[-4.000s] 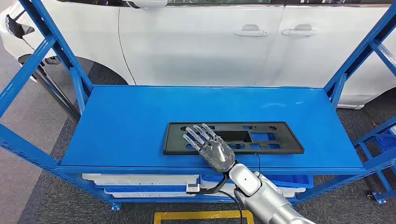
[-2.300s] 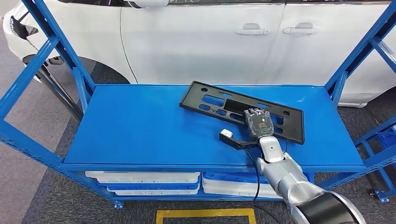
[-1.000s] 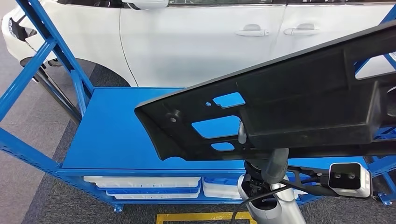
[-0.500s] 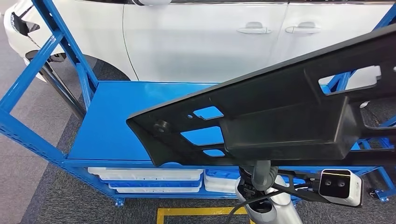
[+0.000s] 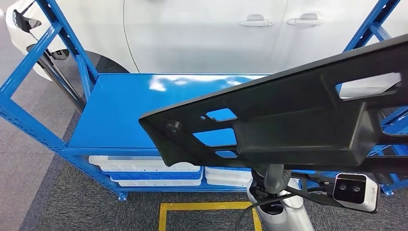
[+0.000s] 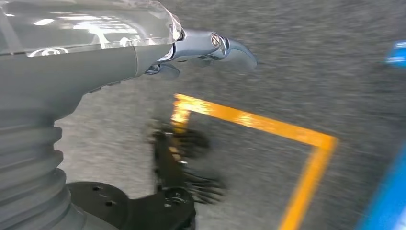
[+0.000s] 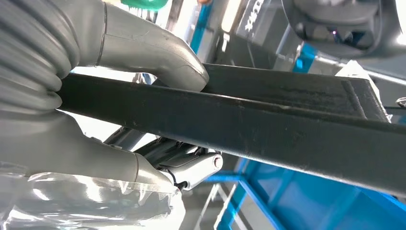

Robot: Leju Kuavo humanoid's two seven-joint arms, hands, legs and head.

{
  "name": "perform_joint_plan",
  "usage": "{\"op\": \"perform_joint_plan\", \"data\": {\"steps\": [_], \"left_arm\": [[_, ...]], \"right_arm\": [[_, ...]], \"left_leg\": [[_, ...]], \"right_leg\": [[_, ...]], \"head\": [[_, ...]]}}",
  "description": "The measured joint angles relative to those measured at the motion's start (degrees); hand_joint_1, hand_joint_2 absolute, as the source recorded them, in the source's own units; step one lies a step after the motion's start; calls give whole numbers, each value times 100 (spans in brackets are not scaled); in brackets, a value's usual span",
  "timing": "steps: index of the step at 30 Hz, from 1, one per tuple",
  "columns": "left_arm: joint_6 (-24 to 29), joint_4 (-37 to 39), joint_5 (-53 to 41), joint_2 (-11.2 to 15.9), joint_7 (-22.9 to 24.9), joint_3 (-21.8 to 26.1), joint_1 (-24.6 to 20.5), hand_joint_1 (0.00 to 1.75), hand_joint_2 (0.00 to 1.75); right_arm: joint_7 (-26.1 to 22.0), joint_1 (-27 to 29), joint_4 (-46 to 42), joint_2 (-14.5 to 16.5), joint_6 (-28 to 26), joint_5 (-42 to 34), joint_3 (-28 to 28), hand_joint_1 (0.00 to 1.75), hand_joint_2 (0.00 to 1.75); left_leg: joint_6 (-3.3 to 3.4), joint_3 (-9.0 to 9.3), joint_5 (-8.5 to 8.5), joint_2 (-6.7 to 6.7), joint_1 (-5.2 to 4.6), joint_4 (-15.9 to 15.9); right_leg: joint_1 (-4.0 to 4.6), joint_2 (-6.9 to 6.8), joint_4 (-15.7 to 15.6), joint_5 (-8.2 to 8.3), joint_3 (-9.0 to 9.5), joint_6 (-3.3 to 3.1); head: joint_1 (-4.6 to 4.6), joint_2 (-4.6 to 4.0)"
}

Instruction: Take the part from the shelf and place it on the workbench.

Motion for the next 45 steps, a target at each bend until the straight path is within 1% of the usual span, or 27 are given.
{"op": "perform_joint_plan", "data": {"steps": [4, 6, 8, 9, 10, 12, 14, 15, 17, 19, 20, 21, 23, 25, 27, 28, 30, 32, 34, 35, 37, 39, 40, 41, 42, 43, 45], "left_arm": [[63, 0, -130, 37, 447, 1, 39, 0, 175], [108, 1, -179, 39, 704, 1, 36, 0, 175], [179, 1, -241, 41, 1042, -1, 49, 0, 175], [214, 1, -266, 41, 1181, -1, 65, 0, 175], [239, 1, -286, 41, 1287, -1, 81, 0, 175], [271, 1, -308, 41, 1405, -1, 106, 0, 175], [287, 1, -306, 40, 1433, 0, 122, 0, 175], [291, 1, -295, 40, 1417, 1, 128, 0, 175], [287, 1, -272, 39, 1353, 2, 137, 0, 175], [271, 1, -259, 39, 1295, 2, 146, 0, 175], [263, 1, -258, 39, 1277, 2, 151, 0, 175], [258, 1, -257, 37, 1268, 2, 155, 0, 175], [245, 1, -258, 28, 1236, 2, 160, 0, 175], [228, 1, -265, 23, 1177, 2, 161, 0, 175], [214, 1, -282, 23, 1117, 2, 160, 0, 175], [210, 1, -290, 24, 1094, 2, 159, 0, 175], [203, 0, -297, 34, 1061, 1, 148, 0, 175], [193, -1, -299, 44, 1033, 0, 135, 0, 175], [175, -1, -301, 39, 1015, -1, 132, 0, 175], [165, 0, -301, 35, 1006, 0, 129, 0, 175], [150, 1, -297, 22, 981, 1, 111, 0, 175], [147, 1, -276, 10, 954, 2, 100, 0, 175], [147, 1, -263, 1, 943, 2, 101, 0, 175], [147, 1, -253, -9, 937, 2, 104, 0, 175], [147, 1, -247, -21, 934, 4, 106, 0, 175], [147, 1, -239, -34, 932, 7, 105, 0, 175], [147, 1, -225, -51, 932, 15, 103, 0, 175]], "right_arm": [[1, 38, -118, 67, -70, 18, -131, 164, 175], [-1, 76, -196, 74, -85, 96, -217, 164, 175], [-2, 122, -308, 76, -117, 195, -331, 164, 175], [-2, 146, -353, 74, -134, 230, -392, 164, 175], [-2, 174, -393, 67, -141, 256, -462, 164, 175], [-2, 234, -455, 42, -89, 288, -631, 164, 175], [-2, 277, -517, 22, 65, 292, -847, 164, 175], [-2, 298, -544, 20, 178, 287, -965, 164, 175], [-2, 359, -578, 23, 398, 279, -1171, 164, 175], [-2, 426, -590, 35, 534, 296, -1311, 164, 175], [-1, 445, -593, 46, 566, 308, -1351, 164, 175], [-1, 461, -597, 60, 584, 319, -1379, 164, 175], [0, 494, -603, 83, 595, 357, -1427, 164, 175], [-1, 542, -619, 104, 589, 416, -1486, 164, 175], [-2, 591, -658, 130, 651, 446, -1578, 164, 175], [-2, 614, -685, 144, 722, 447, -1633, 164, 175], [-2, 645, -729, 168, 900, 434, -1718, 164, 175], [-2, 653, -743, 184, 1058, 434, -1755, 164, 175], [-2, 650, -742, 193, 1134, 440, -1766, 164, 175], [-2, 645, -742, 195, 1147, 434, -1768, 164, 175], [-2, 621, -740, 193, 1176, 392, -1770, 164, 175], [-2, 603, -729, 191, 1221, 332, -1771, 164, 175], [-2, 601, -718, 190, 1240, 306, -1771, 164, 175], [-2, 596, -702, 189, 1250, 286, -1770, 164, 175], [-1, 586, -684, 188, 1254, 274, -1767, 164, 175], [-1, 565, -666, 187, 1255, 267, -1761, 164, 175], [-1, 502, -637, 186, 1254, 263, -1744, 164, 175]], "left_leg": [[128, -52, 181, 12, -18, -108], [194, -174, 329, 43, 16, -137], [226, -332, 459, 60, 20, -134], [223, -413, 519, 68, 18, -129], [216, -494, 577, 76, 18, -123], [190, -653, 689, 83, 20, -108], [149, -776, 787, 78, 15, -82], [119, -813, 835, 75, 10, -76], [50, -840, 936, 69, 8, -94], [-27, -866, 995, 66, 17, -115], [-54, -915, 897, 63, 20, -42], [-73, -987, 696, 59, 22, 138], [-94, -1196, 110, 57, 31, 846], [-112, -1298, -189, 57, 33, 1518], [-100, -1061, -19, 57, 32, 1491], [-73, -787, 132, 55, 27, 1165], [-5, -180, 216, 53, 2, 291], [36, 108, 147, 51, -37, -197], [72, 95, 227, 60, -38, -284], [102, 65, 293, 70, -24, -317], [165, -46, 430, 94, 16, -370], [185, -207, 533, 98, 15, -362], [174, -284, 578, 98, 18, -352], [158, -357, 623, 99, 23, -335], [140, -423, 660, 100, 30, -313], [118, -485, 691, 99, 40, -283], [63, -585, 735, 96, 49, -206]], "right_leg": [[-3, 16, -4, 118, -73, 122], [-18, 34, 279, -236, -201, 188], [-61, 38, 990, -858, -386, 253], [-79, 37, 1363, -1057, -446, 281], [-94, 37, 1615, -1118, -442, 303], [-121, 35, 1517, -906, -137, 322], [-125, 37, 723, -732, 508, 302], [-115, 38, 302, -753, 809, 272], [-77, 40, -154, -838, 1084, 207], [-74, 24, -205, -750, 1015, 115], [-83, 13, -221, -691, 965, 55], [-91, 2, -235, -622, 904, -1], [-76, -6, -230, -493, 757, -67], [-46, -11, -201, -375, 581, -81], [-26, -14, -158, -277, 408, -74], [-20, -14, -133, -234, 332, -67], [-7, -13, -92, -155, 218, -33], [-17, -21, -89, -69, 168, 27], [-34, -24, -111, 7, 145, 93], [-36, -14, -79, -45, 116, 125], [-45, 13, 300, -449, -36, 187], [-83, 26, 1076, -957, -266, 245], [-106, 26, 1412, -1047, -336, 272], [-130, 25, 1581, -1005, -325, 295], [-152, 24, 1543, -869, -216, 313], [-172, 23, 1266, -702, 16, 326], [-183, 31, 414, -611, 597, 321]], "head": [[1, 0], [2, 0], [1, 0], [1, 0], [1, 0], [1, 0], [1, 0], [1, 0], [1, 0], [1, 0], [1, 0], [1, 0], [0, 0], [-1, -1], [-1, -1], [-1, 0], [-1, 0], [0, 0], [1, 0], [1, 0], [2, 0], [2, 0], [2, 0], [2, 0], [2, 0], [2, 0], [1, 0]]}}
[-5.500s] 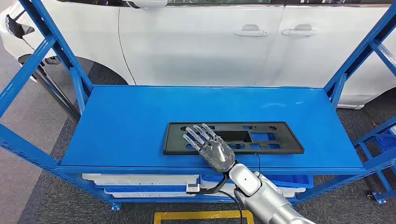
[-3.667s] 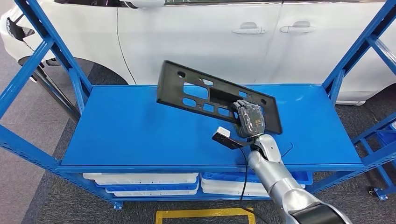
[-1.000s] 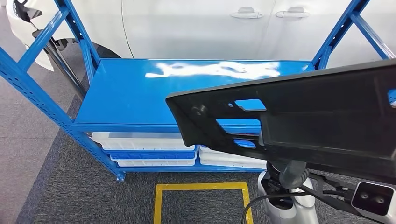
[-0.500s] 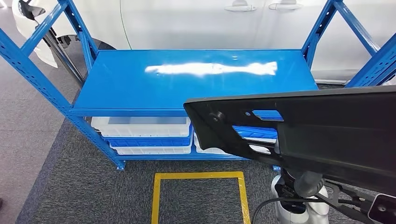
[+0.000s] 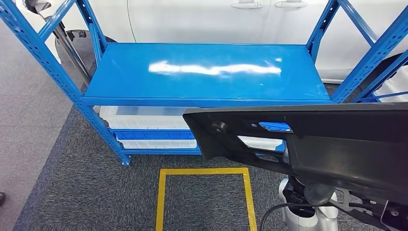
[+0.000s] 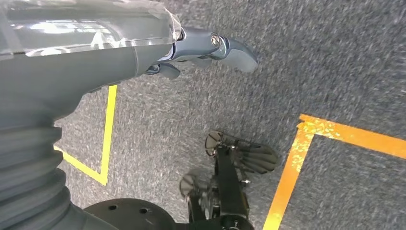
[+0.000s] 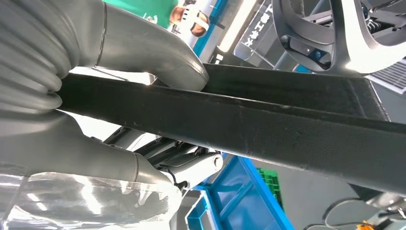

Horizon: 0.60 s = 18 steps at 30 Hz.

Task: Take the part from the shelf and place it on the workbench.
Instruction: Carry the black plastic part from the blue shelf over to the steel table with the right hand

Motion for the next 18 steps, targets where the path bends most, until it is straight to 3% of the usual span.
{"op": "perform_joint_plan", "data": {"steps": [1, 2, 5, 6, 8, 10, 11, 12, 13, 15, 16, 18], "left_arm": [[0, 0, 9, -5, 0, 4, -1, 0, 175], [0, 0, 15, -7, 2, 7, -1, 0, 175], [-3, 0, 24, -9, 21, 12, 5, 0, 175], [-5, 0, 22, -13, 29, 13, 6, 0, 175], [-11, 0, 13, -21, 43, 13, 9, 0, 175], [-12, 0, -15, -25, 49, 12, 16, 0, 175], [-11, 0, -36, -25, 41, 12, 22, 0, 175], [-10, 0, -56, -24, 29, 11, 28, 0, 175], [-9, 0, -72, -24, 12, 11, 32, 0, 175], [-9, -1, -98, -18, -21, 10, 31, 0, 175], [-8, -2, -111, -14, -34, 10, 31, 0, 175], [-6, -2, -137, -7, -49, 9, 37, 0, 175]], "right_arm": [[-1, -30, 12, -2, -2, -4, 8, 164, 175], [-1, -54, 24, -5, -12, -10, 15, 164, 175], [1, -99, 58, -25, -63, -66, 49, 164, 175], [2, -115, 65, -31, -74, -95, 64, 164, 175], [2, -138, 75, -40, -75, -149, 88, 164, 175], [2, -138, 83, -45, -24, -190, 97, 164, 175], [2, -133, 86, -46, 34, -208, 94, 164, 175], [2, -128, 89, -46, 104, -220, 83, 164, 175], [2, -123, 90, -45, 180, -227, 63, 164, 175], [2, -120, 89, -37, 322, -219, 3, 164, 175], [2, -119, 88, -30, 372, -198, -28, 164, 175], [2, -116, 86, -2, 420, -111, -78, 164, 175]], "left_leg": [[-36, -35, 22, -3, -2, 33], [-73, -58, 45, -5, -8, 53], [-183, -107, 57, -12, 1, 95], [-206, -162, -58, -14, 10, 218], [-234, -394, -503, -18, 22, 831], [-249, -643, -890, -18, 24, 1588], [-248, -660, -929, -18, 24, 1751], [-237, -563, -858, -18, 23, 1686], [-216, -359, -712, -19, 22, 1401], [-148, 154, -476, -23, 4, 579], [-118, 316, -422, -26, -13, 297], [-76, 398, -415, -27, -49, 119]], "right_leg": [[10, 6, -338, -35, 210, -19], [28, 12, -511, -97, 303, -54], [44, 4, -565, -59, 268, -211], [37, -4, -575, -21, 244, -267], [46, -20, -583, 48, 178, -344], [78, -24, -568, 100, 97, -368], [92, -24, -552, 120, 57, -369], [102, -23, -533, 134, 24, -367], [111, -22, -511, 140, 0, -364], [128, -23, -474, 149, -33, -344], [131, -24, -463, 159, -47, -321], [129, -22, -457, 192, -74, -257]], "head": [[0, 0], [-1, 0], [-1, 0], [-1, 0], [-1, 0], [-2, 0], [-2, 0], [-2, 0], [-2, 0], [-1, 0], [-1, 0], [-2, 0]]}}
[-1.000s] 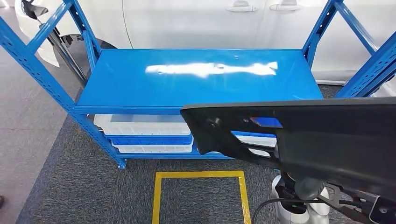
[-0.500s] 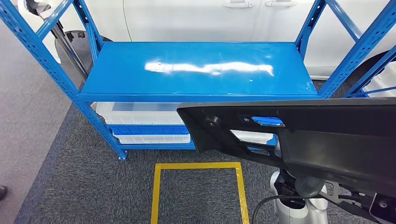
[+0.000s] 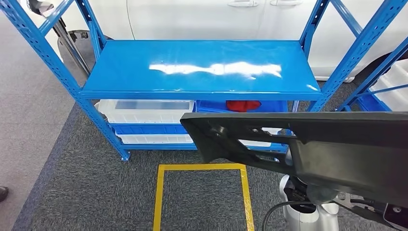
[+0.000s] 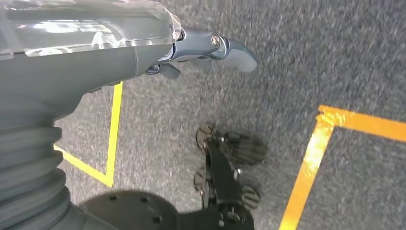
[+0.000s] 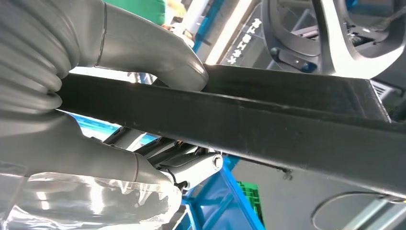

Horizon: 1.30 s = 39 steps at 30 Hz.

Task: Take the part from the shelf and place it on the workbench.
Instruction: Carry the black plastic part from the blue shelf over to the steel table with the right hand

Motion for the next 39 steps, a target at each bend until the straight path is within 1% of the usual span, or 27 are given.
{"op": "perform_joint_plan", "data": {"steps": [2, 3, 4, 6, 7, 8, 9, 10, 11, 13, 14, 16, 18, 20, 22, 23, 24, 25, 26, 28, 30, 32, 34, 35, 37, 38, 39], "left_arm": [[2, 0, -18, -1, -8, -2, 6, 0, 175], [4, 0, -30, -2, -14, -3, 5, 0, 175], [11, 0, -41, -4, -22, -5, 2, 0, 175], [52, 0, -61, -9, -45, -8, 2, 0, 175], [79, 0, -65, -12, -54, -9, 5, 0, 175], [102, 0, -66, -15, -60, -9, 11, 0, 175], [114, 1, -66, -20, -63, -9, 16, 0, 175], [119, 1, -67, -27, -64, -9, 20, 0, 175], [120, 1, -67, -36, -65, -9, 21, 0, 175], [121, 1, -68, -47, -67, -9, 20, 0, 175], [128, 1, -68, -49, -69, -9, 21, 0, 175], [170, 1, -73, -50, -82, -9, 23, 0, 175], [246, 1, -97, -51, -117, -9, 17, 0, 175], [311, 2, -140, -57, -160, -12, 24, 0, 175], [340, 2, -190, -61, -177, -23, 45, 0, 175], [347, 2, -215, -61, -166, -33, 53, 0, 175], [358, 2, -233, -61, -141, -45, 56, 0, 175], [378, 2, -244, -62, -108, -57, 56, 0, 175], [403, 2, -245, -65, -78, -67, 54, 0, 175], [454, 2, -230, -72, -46, -80, 45, 0, 175], [481, 1, -214, -81, -33, -88, 33, 0, 175], [493, 2, -207, -108, -25, -97, 16, 0, 175], [510, 1, -203, -141, -38, -104, -2, 0, 175], [522, 1, -201, -157, -51, -105, -4, 0, 175], [570, 0, -196, -169, -69, -104, 7, 0, 175], [602, 0, -193, -178, -66, -104, 11, 0, 175], [641, 0, -190, -188, -54, -103, 11, 0, 175]], "right_arm": [[0, 6, -15, 49, -15, 134, -24, 164, 175], [-1, 8, -30, 76, -36, 199, -28, 164, 175], [-1, 11, -48, 96, -70, 258, -28, 164, 175], [-2, 28, -73, 114, -197, 349, -28, 164, 175], [-2, 40, -77, 115, -275, 380, -28, 164, 175], [-2, 50, -78, 115, -341, 399, -28, 164, 175], [-2, 57, -78, 115, -380, 411, -28, 164, 175], [-2, 58, -81, 115, -399, 419, -28, 164, 175], [-2, 57, -89, 115, -409, 424, -28, 164, 175], [-2, 51, -109, 115, -422, 428, -28, 164, 175], [-2, 50, -119, 116, -434, 427, -28, 164, 175], [-2, 51, -134, 117, -490, 455, -29, 164, 175], [-2, 49, -207, 113, -703, 615, -11, 164, 175], [-2, 47, -353, 90, -1150, 889, 62, 164, 175], [-2, 57, -528, 3, -1694, 1147, 194, 164, 175], [-2, 63, -615, -66, -1947, 1249, 274, 164, 175], [-2, 62, -703, -143, -2179, 1338, 370, 164, 175], [-2, 53, -781, -218, -2380, 1410, 485, 164, 175], [-2, 31, -844, -283, -2528, 1463, 614, 164, 175], [-2, -39, -919, -388, -2706, 1528, 890, 164, 175], [-1, -92, -955, -465, -2767, 1545, 1103, 164, 175], [-2, -110, -986, -530, -2798, 1548, 1219, 164, 175], [-2, -158, -1013, -596, -2818, 1526, 1273, 164, 175], [-2, -200, -1021, -631, -2819, 1497, 1296, 164, 175], [-1, -276, -1021, -697, -2803, 1414, 1340, 164, 175], [-1, -293, -1016, -724, -2786, 1372, 1359, 164, 175], [0, -304, -1011, -745, -2762, 1338, 1374, 164, 175]], "left_leg": [[62, -17, 49, 3, 15, -56], [100, -24, 82, 8, 29, -84], [137, -33, 115, 18, 44, -112], [174, -80, 157, 44, 45, -118], [177, -109, 169, 64, 43, -110], [176, -135, 177, 88, 42, -96], [172, -155, 181, 119, 41, -78], [167, -167, 179, 153, 42, -59], [156, -173, 174, 186, 40, -37], [106, -180, 160, 242, 14, 2], [74, -183, 156, 273, 1, 15], [10, -181, 163, 348, -10, 15], [-49, -219, 74, 318, 8, 107], [-94, -417, -265, 147, 30, 592], [-118, -740, -669, 29, 33, 1385], [-122, -848, -759, 11, 33, 1660], [-118, -853, -723, 4, 33, 1713], [-107, -740, -574, -8, 34, 1513], [-87, -539, -360, -58, 34, 1126], [-39, -155, -79, -272, 39, 349], [-2, -37, -50, -389, 30, 69], [50, -41, -13, -294, 36, 37], [128, -43, 43, -173, 66, -16], [156, -50, 65, -105, 77, -38], [178, -74, 75, 33, 54, -38], [179, -85, 75, 104, 44, -32], [179, -93, 74, 172, 38, -27]], "right_leg": [[-4, 6, 18, 0, -17, 68], [-7, 11, 103, -72, -56, 102], [-12, 16, 305, -215, -146, 133], [-34, 23, 1051, -623, -481, 183], [-43, 23, 1428, -774, -651, 202], [-52, 22, 1650, -824, -747, 217], [-60, 15, 1634, -756, -723, 226], [-68, -6, 1370, -594, -576, 227], [-71, -71, 945, -392, -342, 219], [-39, -234, 227, -152, 22, 154], [-21, -278, 64, -118, 89, 115], [-7, -207, 31, -103, 56, 41], [-28, -120, 3, -51, 32, -37], [-48, -38, -21, 2, 4, -104], [-40, 60, -15, 30, -38, -126], [-35, 116, -8, 39, -56, -125], [-32, 176, 1, 47, -68, -119], [-31, 240, 12, 52, -74, -111], [-31, 304, 25, 54, -76, -102], [-26, 432, 59, 62, -100, -64], [-37, 541, 76, 87, -151, 9], [-51, 622, 68, 120, -187, 91], [-34, 482, 236, -1, -283, 152], [-30, 346, 484, -158, -399, 172], [-39, 127, 1244, -540, -750, 211], [-50, 87, 1558, -649, -888, 227], [-58, 67, 1702, -659, -941, 236]], "head": [[1, -1], [2, -1], [2, -1], [2, 0], [2, 0], [2, 0], [2, 0], [2, 0], [2, 0], [2, 0], [2, 0], [2, 0], [2, 0], [1, 0], [0, -1], [0, -1], [0, -1], [1, 0], [1, 0], [1, 0], [1, 0], [1, 0], [2, -1], [2, -1], [2, -1], [2, 0], [2, 0]]}}
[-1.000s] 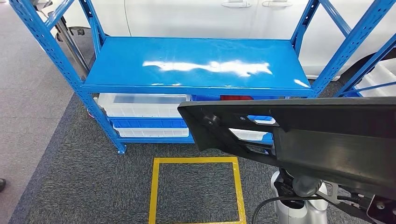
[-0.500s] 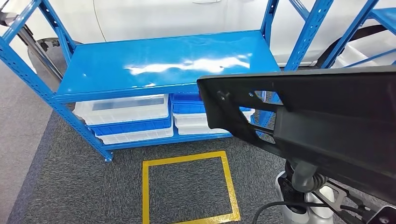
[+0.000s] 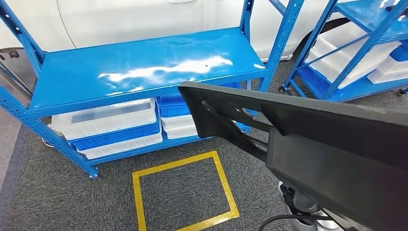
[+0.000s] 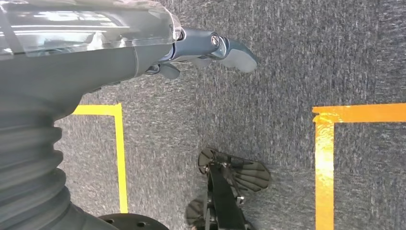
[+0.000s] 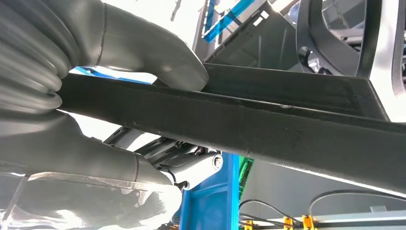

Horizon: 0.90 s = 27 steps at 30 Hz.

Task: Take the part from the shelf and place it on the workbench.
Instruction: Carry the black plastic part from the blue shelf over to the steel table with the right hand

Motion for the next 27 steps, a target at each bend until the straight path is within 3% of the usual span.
{"op": "perform_joint_plan", "data": {"steps": [1, 2, 4, 5, 6, 8, 9, 11, 12, 14, 15, 16, 18, 19, 21, 23, 25, 27], "left_arm": [[48, 0, 12, -18, 23, 1, -6, 0, 175], [94, 0, 35, -39, 47, 1, -17, 0, 175], [183, 0, 104, -91, 78, 10, -40, 0, 175], [231, 0, 142, -112, 71, 20, -49, 0, 175], [284, 0, 172, -133, 57, 34, -52, 0, 175], [403, 0, 223, -175, 17, 76, -54, 0, 175], [448, 0, 237, -190, 0, 95, -55, 0, 175], [510, 0, 248, -206, -28, 116, -50, 0, 175], [524, 0, 246, -208, -33, 119, -40, 0, 175], [528, 0, 245, -210, -49, 127, -9, 0, 175], [508, 0, 244, -208, -68, 133, 4, 0, 175], [471, 0, 244, -200, -94, 139, 13, 0, 175], [375, 0, 237, -161, -152, 150, 17, 0, 175], [335, 0, 226, -135, -179, 152, 16, 0, 175], [272, -1, 199, -78, -235, 152, 16, 0, 175], [192, -3, 185, -25, -309, 152, 18, 0, 175], [111, -8, 177, 16, -393, 153, 19, 0, 175], [50, -13, 161, 51, -471, 154, 28, 0, 175]], "right_arm": [[0, -18, 10, -16, 32, -36, 14, 164, 175], [0, -51, 22, -26, 73, -73, 27, 164, 175], [0, -144, 51, -36, 159, -158, 68, 164, 175], [0, -184, 68, -36, 204, -203, 89, 164, 175], [0, -208, 89, -36, 243, -244, 104, 164, 175], [0, -224, 143, -35, 313, -313, 115, 164, 175], [0, -228, 173, -31, 339, -341, 114, 164, 175], [0, -249, 237, -3, 377, -397, 113, 164, 175], [0, -258, 268, 19, 391, -418, 113, 164, 175], [0, -254, 328, 62, 473, -458, 94, 164, 175], [0, -236, 348, 88, 547, -487, 62, 164, 175], [0, -212, 360, 122, 637, -525, 6, 164, 175], [0, -163, 363, 217, 836, -606, -172, 164, 175], [0, -145, 360, 269, 946, -645, -288, 164, 175], [-1, -77, 332, 392, 1190, -722, -546, 164, 175], [-2, 63, 247, 568, 1428, -813, -851, 164, 175], [-2, 181, 143, 738, 1576, -891, -1148, 164, 175], [-2, 244, 73, 859, 1656, -944, -1385, 164, 175]], "left_leg": [[-2, -4, -2, 63, -4, 6], [-7, -2, -6, 118, -8, 12], [-33, 3, -23, 214, -33, 32], [-56, 3, -31, 255, -49, 40], [-80, 4, -37, 299, -64, 46], [-136, 8, -45, 397, -78, 43], [-165, 0, -81, 369, -72, 76], [-213, -135, -323, 146, -52, 412], [-228, -278, -517, -10, -35, 748], [-248, -609, -833, -143, -22, 1481], [-255, -695, -857, -159, -19, 1665], [-258, -679, -763, -167, -15, 1624], [-251, -366, -353, -252, 5, 949], [-246, -187, -207, -370, 17, 566], [-216, -1, -108, -541, 28, 160], [-152, 9, -107, -505, 20, 125], [-68, 12, -60, -379, 31, 81], [-7, 5, -32, -232, 30, 47]], "right_leg": [[-5, -21, -101, 103, 70, 1], [-3, -70, -427, 285, 257, -9], [36, -314, -1255, 584, 700, -72], [62, -405, -1522, 650, 830, -115], [87, -452, -1643, 657, 876, -154], [89, -343, -1669, 680, 853, -222], [74, -286, -1690, 701, 850, -253], [36, -175, -1732, 749, 844, -322], [36, -121, -1735, 760, 834, -341], [38, 12, -1728, 775, 809, -361], [40, 88, -1720, 781, 800, -360], [39, 164, -1709, 784, 795, -354], [31, 312, -1674, 781, 793, -328], [35, 379, -1648, 777, 780, -303], [38, 490, -1610, 781, 738, -236], [34, 591, -1614, 813, 697, -159], [38, 507, -1524, 755, 631, -101], [39, 223, -1019, 448, 390, -57]], "head": [[0, 0], [0, 0], [0, 0], [0, 0], [0, 0], [0, 0], [0, 0], [0, 0], [0, 0], [0, 0], [0, 0], [0, 0], [0, 0], [0, 0], [-1, 0], [0, 0], [0, 0], [0, 0]]}}
